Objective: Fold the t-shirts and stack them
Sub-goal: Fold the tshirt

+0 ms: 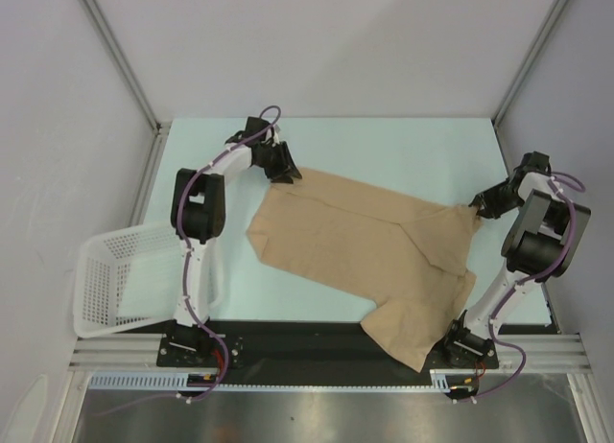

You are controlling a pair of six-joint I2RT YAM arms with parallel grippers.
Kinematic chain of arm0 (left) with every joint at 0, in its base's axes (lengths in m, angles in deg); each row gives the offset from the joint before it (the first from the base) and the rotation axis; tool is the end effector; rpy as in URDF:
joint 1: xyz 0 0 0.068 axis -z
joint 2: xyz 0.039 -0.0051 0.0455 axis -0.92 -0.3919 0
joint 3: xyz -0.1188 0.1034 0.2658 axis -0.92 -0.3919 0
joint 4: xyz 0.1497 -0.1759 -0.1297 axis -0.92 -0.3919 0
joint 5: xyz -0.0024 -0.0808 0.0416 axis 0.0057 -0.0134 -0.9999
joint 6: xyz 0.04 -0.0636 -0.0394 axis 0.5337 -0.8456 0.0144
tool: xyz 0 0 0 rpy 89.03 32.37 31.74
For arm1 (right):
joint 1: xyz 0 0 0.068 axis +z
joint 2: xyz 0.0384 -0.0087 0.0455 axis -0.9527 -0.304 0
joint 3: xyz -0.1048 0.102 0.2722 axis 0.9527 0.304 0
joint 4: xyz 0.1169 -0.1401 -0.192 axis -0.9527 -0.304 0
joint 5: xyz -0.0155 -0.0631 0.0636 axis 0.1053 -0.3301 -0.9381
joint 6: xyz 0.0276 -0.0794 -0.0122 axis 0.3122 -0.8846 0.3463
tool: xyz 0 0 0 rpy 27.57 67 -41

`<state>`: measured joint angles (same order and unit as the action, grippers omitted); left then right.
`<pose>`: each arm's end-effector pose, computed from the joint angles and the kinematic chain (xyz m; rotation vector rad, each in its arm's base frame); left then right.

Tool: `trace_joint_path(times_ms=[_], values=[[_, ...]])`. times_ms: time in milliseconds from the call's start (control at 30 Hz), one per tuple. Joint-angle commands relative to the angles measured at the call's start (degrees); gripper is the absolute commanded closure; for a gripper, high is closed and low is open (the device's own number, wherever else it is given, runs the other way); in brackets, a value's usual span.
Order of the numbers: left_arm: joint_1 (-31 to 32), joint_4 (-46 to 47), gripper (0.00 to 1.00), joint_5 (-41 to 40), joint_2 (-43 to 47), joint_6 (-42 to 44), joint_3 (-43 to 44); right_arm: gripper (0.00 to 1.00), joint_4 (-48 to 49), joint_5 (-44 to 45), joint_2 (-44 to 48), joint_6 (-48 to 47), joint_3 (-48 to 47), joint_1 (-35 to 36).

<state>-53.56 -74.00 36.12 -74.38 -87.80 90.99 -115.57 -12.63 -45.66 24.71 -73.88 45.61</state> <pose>0.5406 -0.1632 0.1431 -0.1945 2.6351 -0.8794 0.3844 -0.1727 0.1720 1.3743 2.3701 0.3885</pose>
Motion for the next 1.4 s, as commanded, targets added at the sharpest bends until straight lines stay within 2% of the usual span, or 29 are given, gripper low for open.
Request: trace_joint_path(times_ms=[0, 33, 100, 200, 333, 567, 767, 833, 933, 1067, 1167, 1267, 1300, 1367], values=[[-0.36, -2.52, 0.57, -1.62, -1.57, -1.16, 2.63, 0.84, 1.26, -0.86, -0.27, 2.42, -1.47, -1.86], [-0.53, -2.86, 0.57, -1.89, -1.65, -1.68, 2.63, 0.9, 1.87, -0.94, -0.09, 2.6, -0.34, -2.56], [-0.8, -2.61, 0.57, -2.94, -1.48, -2.21, 1.85, 0.97, 2.06, 0.81, 0.26, 2.42, 0.72, -4.06], [-0.89, -1.73, 0.57, -2.77, -1.65, -2.57, 1.49, 0.96, 1.88, 3.27, 1.93, 3.91, 4.14, -5.2], [-0.89, -1.99, 0.57, -2.42, -3.15, -2.65, 2.19, 0.93, 8.38, 1.7, 1.33, 5.15, 8.37, -4.77], [-1.67, -3.04, 0.56, -4.0, -3.85, -1.77, 2.98, 0.91, 5.92, 3.53, -3.33, -1.62, 1.0, -2.66], [-3.43, -0.49, 0.57, -3.56, -3.06, -4.32, -0.18, 0.97, 10.13, 2.32, -8.51, -0.39, -6.81, -0.11], [-4.22, -0.32, 0.57, -4.35, -2.54, -4.67, -1.41, 0.97, 7.34, 2.48, -13.34, 0.22, -14.51, 1.47], [-5.1, 1.6, 0.57, -5.14, -0.87, -5.46, -4.39, 0.97, 5.57, 2.66, -17.3, 1.89, -21.05, 3.76], [-5.02, 3.71, 0.57, -4.88, 1.41, -6.51, -7.9, 0.96, 6.45, 2.13, -18.37, 2.69, -24.67, 5.16], [-4.93, 7.85, 0.57, -3.82, 3.18, -6.87, -12.04, 0.9, 4.7, 2.83, -17.59, 0.76, -25.81, 4.47], [-4.23, 5.31, 0.57, -4.96, 3.7, -4.15, -9.86, 0.89, 0.84, 6.68, -15.74, -3.28, -26.16, 1.75], [-3.7, 4.78, 0.57, -5.49, 4.23, -3.54, -9.07, 0.83, -1.79, 7.66, -15.39, -4.42, -26.69, 0.87], [-3.44, 3.11, 0.55, -7.07, 6.85, -2.22, -8.88, 0.83, -4.09, 9.42, -14.68, -8.11, -27.66, -1.86]])
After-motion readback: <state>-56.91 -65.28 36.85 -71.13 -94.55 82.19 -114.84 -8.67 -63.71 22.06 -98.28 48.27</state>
